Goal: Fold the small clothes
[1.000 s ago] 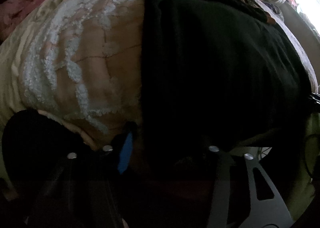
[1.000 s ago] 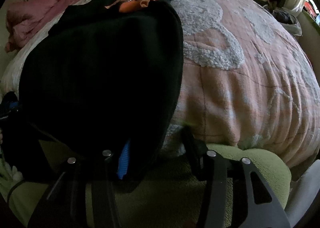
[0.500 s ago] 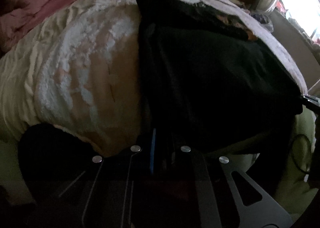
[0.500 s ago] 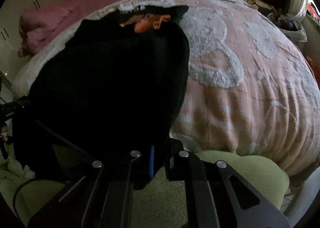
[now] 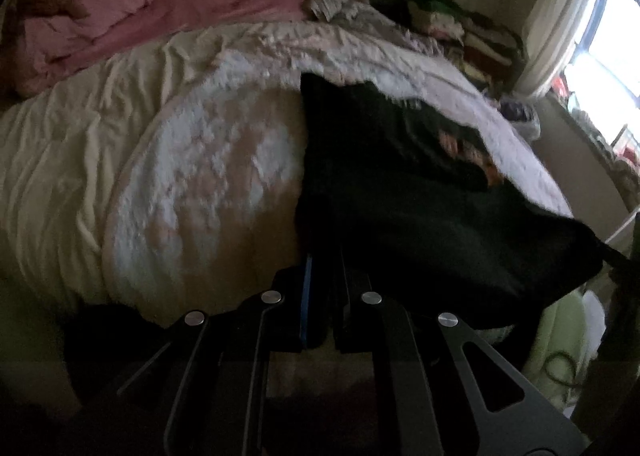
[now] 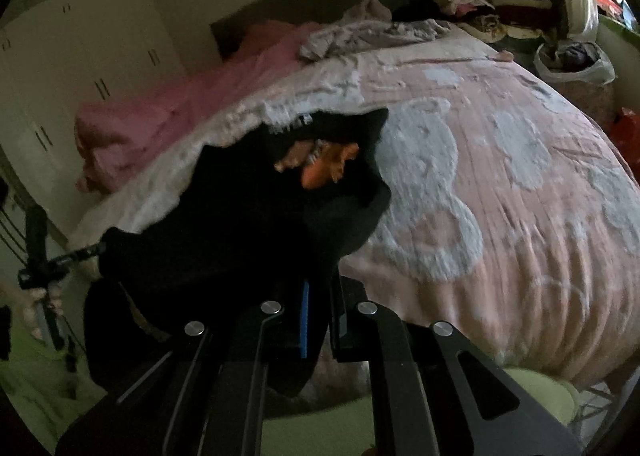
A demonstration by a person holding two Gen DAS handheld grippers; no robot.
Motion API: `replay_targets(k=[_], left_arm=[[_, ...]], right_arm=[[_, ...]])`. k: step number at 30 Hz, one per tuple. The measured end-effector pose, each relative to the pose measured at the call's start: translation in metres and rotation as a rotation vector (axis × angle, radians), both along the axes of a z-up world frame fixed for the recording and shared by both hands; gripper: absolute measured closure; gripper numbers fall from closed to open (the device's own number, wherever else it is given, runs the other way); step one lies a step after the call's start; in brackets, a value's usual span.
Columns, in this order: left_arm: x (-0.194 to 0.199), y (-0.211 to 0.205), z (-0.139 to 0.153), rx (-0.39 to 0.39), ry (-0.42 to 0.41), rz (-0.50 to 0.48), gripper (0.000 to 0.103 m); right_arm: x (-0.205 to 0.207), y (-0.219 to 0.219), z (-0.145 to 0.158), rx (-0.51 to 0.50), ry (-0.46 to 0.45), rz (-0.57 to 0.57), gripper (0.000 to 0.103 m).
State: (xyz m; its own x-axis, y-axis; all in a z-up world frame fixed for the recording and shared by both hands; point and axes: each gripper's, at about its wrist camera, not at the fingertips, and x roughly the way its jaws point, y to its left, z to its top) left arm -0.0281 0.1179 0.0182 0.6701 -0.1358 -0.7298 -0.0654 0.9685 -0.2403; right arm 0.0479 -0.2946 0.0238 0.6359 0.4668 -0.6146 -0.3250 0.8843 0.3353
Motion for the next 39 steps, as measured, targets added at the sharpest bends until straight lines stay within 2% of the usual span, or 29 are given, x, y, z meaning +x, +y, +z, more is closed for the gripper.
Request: replay_targets(k=[9,17,20,30,39], left_arm=[[0.033,0.006,0.030,-0.002,-0.071,0.030,0.100],[0.079,0.014,0.045,-0.042,-0.106,0.074,0.100],[0.096,0.018,0.043,-0.065,-0.099,0.088,0.100],[0.154,0.021,0.042,-0.070,-0.095,0.124,0.100],[0.207,0.028,0.011,-0.060,-0.017,0.174,0.099]], right_arm=[[0.037,0.002,0.028,0.022,-0.070,-0.028,0.096],[0.090,0.004,0.036,0.036,-0.073,-0.074,0.096],[0.111,0.005,0.033,0.051,-0.057,-0.081,0.096],[0.171,0.007,0.022,0.070,-0.003,-0.118,0.096],[0.221,0.008,-0.017,0.094,0.122,-0.171,0.093]])
